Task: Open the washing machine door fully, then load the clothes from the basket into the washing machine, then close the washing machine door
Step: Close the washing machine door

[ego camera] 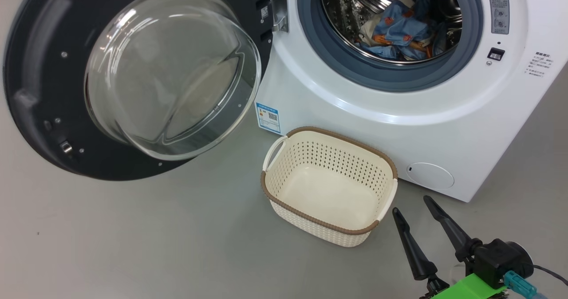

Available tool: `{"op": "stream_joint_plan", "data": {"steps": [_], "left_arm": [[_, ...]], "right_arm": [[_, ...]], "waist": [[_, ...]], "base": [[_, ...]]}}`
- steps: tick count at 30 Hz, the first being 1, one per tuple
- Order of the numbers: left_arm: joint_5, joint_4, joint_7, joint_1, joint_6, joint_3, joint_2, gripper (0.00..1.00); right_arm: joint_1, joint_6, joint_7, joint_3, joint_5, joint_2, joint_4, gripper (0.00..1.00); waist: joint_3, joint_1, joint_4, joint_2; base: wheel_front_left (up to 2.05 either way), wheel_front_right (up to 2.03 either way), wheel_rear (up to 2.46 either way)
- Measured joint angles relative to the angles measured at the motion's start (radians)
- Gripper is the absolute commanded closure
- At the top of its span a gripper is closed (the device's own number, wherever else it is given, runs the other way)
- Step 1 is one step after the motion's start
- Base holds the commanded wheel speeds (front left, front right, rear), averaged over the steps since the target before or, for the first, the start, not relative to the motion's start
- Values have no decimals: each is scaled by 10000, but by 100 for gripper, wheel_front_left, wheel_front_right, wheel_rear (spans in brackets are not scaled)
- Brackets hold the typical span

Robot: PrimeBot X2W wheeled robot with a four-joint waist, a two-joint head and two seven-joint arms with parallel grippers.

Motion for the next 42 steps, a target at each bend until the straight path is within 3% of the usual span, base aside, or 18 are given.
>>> {"op": "stream_joint_plan", "data": {"steps": [2,3,9,16,26,42], "left_arm": [[-295,575,286,-915,38,194,631,100],[-295,575,286,-915,38,194,631,100],[-1066,2773,1112,-3231,646,648,1864,100],[-1304,4800,1049,-4686,918,1127,3118,100],[-1718,5904,1363,-6082,625,1218,3404,100],[-2794,6284,3047,-6890,541,1620,3774,100]], "right_arm": [[0,0,0,-23,0,13,0,0],[0,0,0,-23,0,13,0,0],[11,0,0,-128,0,13,-33,0],[9,0,0,-63,-2,-151,-125,0],[-34,0,0,65,0,-545,-105,0],[-260,0,0,-144,0,-1135,-221,0]], "waist": [[14,-1,-8,0],[14,-1,-8,0],[119,0,-34,1],[351,0,-337,0],[883,-1,-1061,0],[2147,0,-1807,0]], "base": [[0,0,0],[0,0,0],[0,0,0],[0,0,0],[0,0,0],[0,0,0]]}}
